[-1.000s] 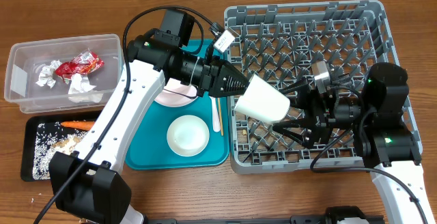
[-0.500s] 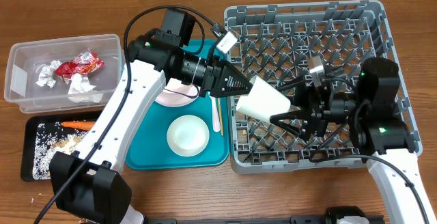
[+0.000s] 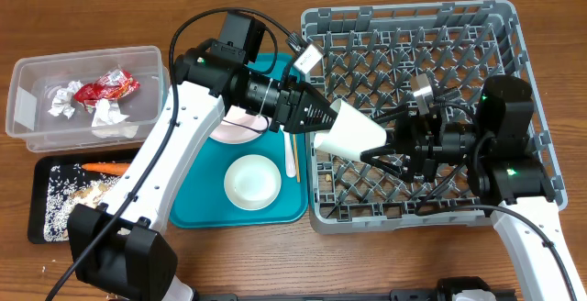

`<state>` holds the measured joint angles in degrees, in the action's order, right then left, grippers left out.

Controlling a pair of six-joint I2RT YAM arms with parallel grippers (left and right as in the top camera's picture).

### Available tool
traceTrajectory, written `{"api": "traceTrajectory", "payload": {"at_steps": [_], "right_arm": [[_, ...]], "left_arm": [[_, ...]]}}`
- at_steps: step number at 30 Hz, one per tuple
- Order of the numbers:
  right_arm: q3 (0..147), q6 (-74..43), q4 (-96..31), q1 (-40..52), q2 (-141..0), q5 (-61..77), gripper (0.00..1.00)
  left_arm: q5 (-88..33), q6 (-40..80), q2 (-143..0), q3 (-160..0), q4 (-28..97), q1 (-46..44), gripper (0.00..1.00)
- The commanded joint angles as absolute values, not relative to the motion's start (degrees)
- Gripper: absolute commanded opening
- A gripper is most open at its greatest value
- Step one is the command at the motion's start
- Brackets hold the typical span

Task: Sort waste into correct bins and load items into the dishwasher
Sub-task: 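Hand the white cup from the left gripper to the right gripper, then carry the cup with the right gripper to the back of the dish rack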

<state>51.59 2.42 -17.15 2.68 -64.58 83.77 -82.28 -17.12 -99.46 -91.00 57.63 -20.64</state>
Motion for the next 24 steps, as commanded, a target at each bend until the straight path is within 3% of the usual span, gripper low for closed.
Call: {"api": "traceTrajectory", "payload": {"at_steps": [1,11,24], "right_arm": [[52.7,3.0,-16.7,3.0,-64.6,84.0,0.48],[52.7,2.7,-16.8,2.9,-64.6,78.4,0.43],[52.7,-7.4,-16.8,2.9,-64.6,56.1,0.41]], "left_arm": [[-81.6,-18.2,-99.7,-90.8,57.8,-20.8,0.19],[-81.6,-17.9,-99.7,-90.8,57.8,-18.5,0.27],[-72.8,-15.2,-99.7,-90.8,58.0,-12.6,0.31]]}}
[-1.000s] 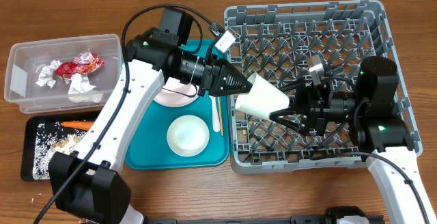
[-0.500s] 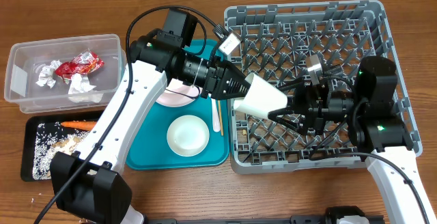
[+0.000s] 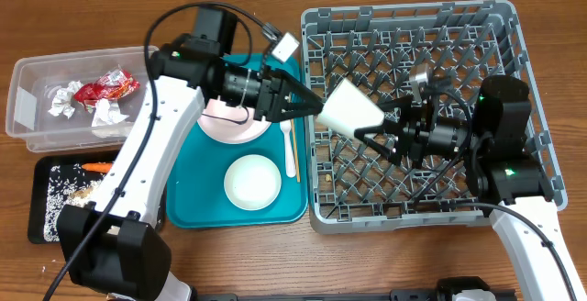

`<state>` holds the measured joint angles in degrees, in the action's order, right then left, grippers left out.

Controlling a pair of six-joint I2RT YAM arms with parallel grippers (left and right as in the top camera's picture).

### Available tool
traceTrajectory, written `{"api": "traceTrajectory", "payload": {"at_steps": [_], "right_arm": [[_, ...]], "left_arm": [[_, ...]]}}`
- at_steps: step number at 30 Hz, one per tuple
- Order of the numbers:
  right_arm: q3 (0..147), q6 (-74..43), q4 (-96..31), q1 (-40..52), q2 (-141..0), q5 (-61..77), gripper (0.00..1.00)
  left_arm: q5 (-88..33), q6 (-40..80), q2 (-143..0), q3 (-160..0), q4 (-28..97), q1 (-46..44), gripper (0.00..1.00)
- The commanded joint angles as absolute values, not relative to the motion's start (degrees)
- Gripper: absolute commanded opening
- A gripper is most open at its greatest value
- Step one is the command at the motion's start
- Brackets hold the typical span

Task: Sort waste into correct bins and load items into the dishwasher
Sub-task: 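Carry the cup with the right gripper to the back of the dish rack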

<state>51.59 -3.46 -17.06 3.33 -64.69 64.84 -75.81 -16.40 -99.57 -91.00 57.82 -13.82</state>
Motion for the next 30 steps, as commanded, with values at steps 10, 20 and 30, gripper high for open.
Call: {"api": "traceTrajectory", "payload": {"at_steps": [10,20,30], "right_arm": [[61.4,-13.6,-32.4,2.9,-64.9,28.2,0.39],[90.5,-11.8,-62.8,2.9,-76.5,9.6,0.37],[113.3,-11.8,-83.6,7.2,-99.6,-1.4,0.27]], "left_arm": [[-51.4,-7.4,-99.7,-90.8,60.5,-10.4,0.3],[-40.4,-1.2,-99.7,-90.8,62.0,-10.5,0.31],[-27.0,6.5,-99.7,-90.8,63.9,-10.5,0.35]]}}
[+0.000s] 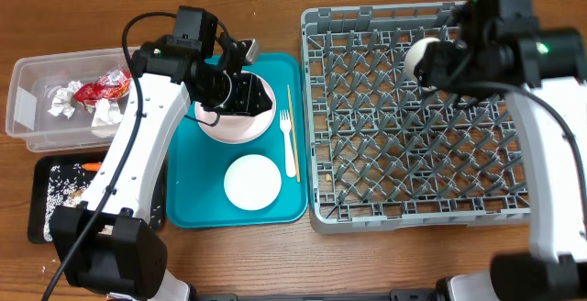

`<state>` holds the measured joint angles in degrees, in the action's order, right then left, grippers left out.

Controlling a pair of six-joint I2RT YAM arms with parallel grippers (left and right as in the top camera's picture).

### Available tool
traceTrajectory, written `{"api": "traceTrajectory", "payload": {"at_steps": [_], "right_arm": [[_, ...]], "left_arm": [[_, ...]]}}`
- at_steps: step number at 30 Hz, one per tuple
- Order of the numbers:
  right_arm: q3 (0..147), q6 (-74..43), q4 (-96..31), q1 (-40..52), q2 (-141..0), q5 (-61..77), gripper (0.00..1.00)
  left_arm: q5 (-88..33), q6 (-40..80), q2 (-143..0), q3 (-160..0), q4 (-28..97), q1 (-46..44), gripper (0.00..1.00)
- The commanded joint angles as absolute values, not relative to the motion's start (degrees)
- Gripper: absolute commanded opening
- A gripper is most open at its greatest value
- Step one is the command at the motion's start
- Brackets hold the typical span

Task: Sort waste into correct bins and load items into the dishwasher
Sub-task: 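Carry the cup with the right gripper to the back of the dish rack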

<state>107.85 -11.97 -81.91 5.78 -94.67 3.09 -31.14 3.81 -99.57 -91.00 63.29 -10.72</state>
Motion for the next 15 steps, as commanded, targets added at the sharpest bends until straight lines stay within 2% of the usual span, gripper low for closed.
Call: {"api": "traceTrajectory", "payload": {"at_steps": [1,15], "right_arm": [[113.8,-11.8,-84.0,7.5,-101.1,-1.4,0.25],[114.0,-7.9,-77.9,13.8,-113.2,-1.4,0.25]], "left_arm": [[-26.8,6.5,-99.7,-90.8,64.2,-10.5,0.35],[-26.3,6.4,-99.7,-90.7,64.9,-10.5,0.36]]}}
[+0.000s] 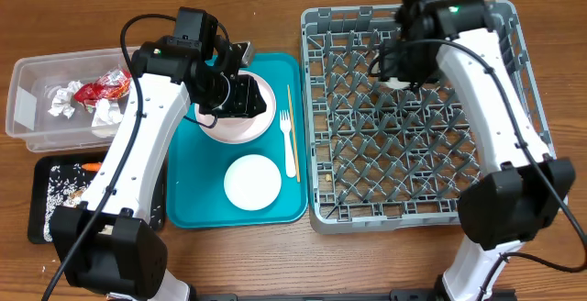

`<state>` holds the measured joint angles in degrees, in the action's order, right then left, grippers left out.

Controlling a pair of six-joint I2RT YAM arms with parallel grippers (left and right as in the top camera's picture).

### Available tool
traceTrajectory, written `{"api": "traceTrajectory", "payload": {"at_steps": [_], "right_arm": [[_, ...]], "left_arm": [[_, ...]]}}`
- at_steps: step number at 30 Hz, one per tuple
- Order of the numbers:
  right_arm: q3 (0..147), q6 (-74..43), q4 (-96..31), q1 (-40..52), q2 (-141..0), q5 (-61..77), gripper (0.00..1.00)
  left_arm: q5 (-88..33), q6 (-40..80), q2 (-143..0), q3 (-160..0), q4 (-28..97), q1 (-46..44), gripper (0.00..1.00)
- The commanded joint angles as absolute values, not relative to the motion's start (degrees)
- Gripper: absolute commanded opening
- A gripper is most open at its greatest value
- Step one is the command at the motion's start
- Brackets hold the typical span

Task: Sort waste into correct bins and load items into the dishwasher
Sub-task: 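Carry the cup with the right gripper to the back of the dish rack, then lower the white cup into the rack and open the right gripper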

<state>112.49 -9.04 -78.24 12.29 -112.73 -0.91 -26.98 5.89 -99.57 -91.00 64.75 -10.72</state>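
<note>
My right gripper (400, 73) hangs low over the back of the grey dish rack (413, 200). Only a sliver of the white cup (396, 83) shows beneath it, so the hold appears to be kept. My left gripper (241, 99) points down over the pink plate (229, 128) at the back of the teal tray (197, 205), fingers apart and nothing between them. In front of it on the tray sits a white bowl (252, 182). A white fork (285, 128) and a chopstick (293, 136) lie along the tray's right side.
A clear bin (37, 108) at the far left holds crumpled paper and a red wrapper. In front of it a black tray (46, 218) carries rice and a carrot piece. Both arms' cables hang above the tray and the rack.
My right gripper has moved left and down over the rack's back rows, and the cup is now nearly hidden beneath it. The left arm has barely shifted over the pink plate.
Both grippers met at the white cup over the rack's left edge. Then the right gripper held the cup while the left stood open just off it. Later the left was back over the pink plate and the right carried the cup to the rack's far side, now lower.
</note>
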Motion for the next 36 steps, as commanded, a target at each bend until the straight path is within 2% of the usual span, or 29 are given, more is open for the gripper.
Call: {"api": "traceTrajectory", "payload": {"at_steps": [1,14,36], "right_arm": [[114.0,-7.9,-78.2,14.5,-113.4,-1.4,0.25],[114.0,-7.9,-79.3,20.3,-115.1,-1.4,0.25],[107.0,-7.4,-74.8,20.1,-115.4,-3.2,0.26]], "left_arm": [[-26.2,6.4,-99.7,-90.6,64.9,-10.5,0.36],[-23.3,6.5,-99.7,-85.7,63.4,-10.5,0.35],[-23.4,7.9,-99.7,-85.3,59.5,-10.5,0.35]]}}
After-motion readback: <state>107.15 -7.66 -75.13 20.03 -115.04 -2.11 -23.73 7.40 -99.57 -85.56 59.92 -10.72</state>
